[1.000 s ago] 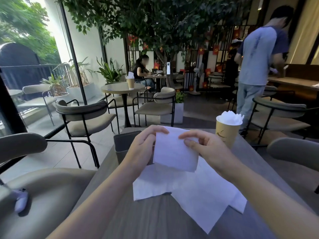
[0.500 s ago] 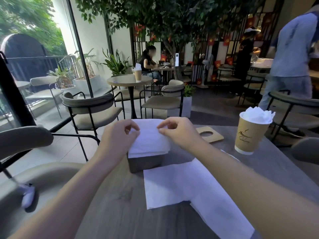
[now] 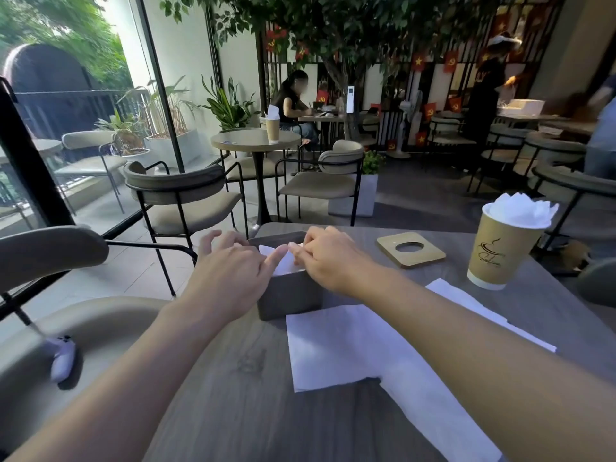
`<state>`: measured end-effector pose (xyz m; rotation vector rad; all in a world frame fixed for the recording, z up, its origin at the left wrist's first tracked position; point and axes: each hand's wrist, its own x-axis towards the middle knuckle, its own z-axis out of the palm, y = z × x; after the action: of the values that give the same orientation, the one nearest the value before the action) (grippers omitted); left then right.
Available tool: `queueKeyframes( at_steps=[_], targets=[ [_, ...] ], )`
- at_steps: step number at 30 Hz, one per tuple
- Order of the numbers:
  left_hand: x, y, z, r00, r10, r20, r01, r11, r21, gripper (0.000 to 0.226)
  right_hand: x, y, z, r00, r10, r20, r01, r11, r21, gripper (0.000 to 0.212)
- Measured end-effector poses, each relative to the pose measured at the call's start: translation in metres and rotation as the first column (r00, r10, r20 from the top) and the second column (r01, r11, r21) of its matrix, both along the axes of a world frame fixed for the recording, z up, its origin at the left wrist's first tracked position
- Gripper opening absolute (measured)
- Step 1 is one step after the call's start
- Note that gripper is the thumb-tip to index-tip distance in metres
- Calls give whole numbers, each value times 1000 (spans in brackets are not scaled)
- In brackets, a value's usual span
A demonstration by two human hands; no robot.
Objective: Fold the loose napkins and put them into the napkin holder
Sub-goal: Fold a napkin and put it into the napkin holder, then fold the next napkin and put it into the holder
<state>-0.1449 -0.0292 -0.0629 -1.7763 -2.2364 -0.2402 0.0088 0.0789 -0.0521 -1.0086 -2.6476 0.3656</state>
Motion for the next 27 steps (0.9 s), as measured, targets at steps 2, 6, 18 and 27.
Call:
queueKeyframes(
  at_steps=[2,6,18,27],
  targets=[
    [6,-2,-1,1000,-11,-1,11,1000,18,102,10,-2,-3,994,-12,-113,16,999,30,54],
    [31,0,2,993,-112,31,95,936,340,54,42,-4,8,938,-42,-343,51,999,18,44],
    [166,27,-14,881,-224,416,262,964,-36,30,175,-23,-2,943,-323,-81,313,943,-115,19],
    [203,42,-29,790,-137,598,292,941,-171,26,227,-55,-36,876,-478,62,482,865,-143,9]
  ],
)
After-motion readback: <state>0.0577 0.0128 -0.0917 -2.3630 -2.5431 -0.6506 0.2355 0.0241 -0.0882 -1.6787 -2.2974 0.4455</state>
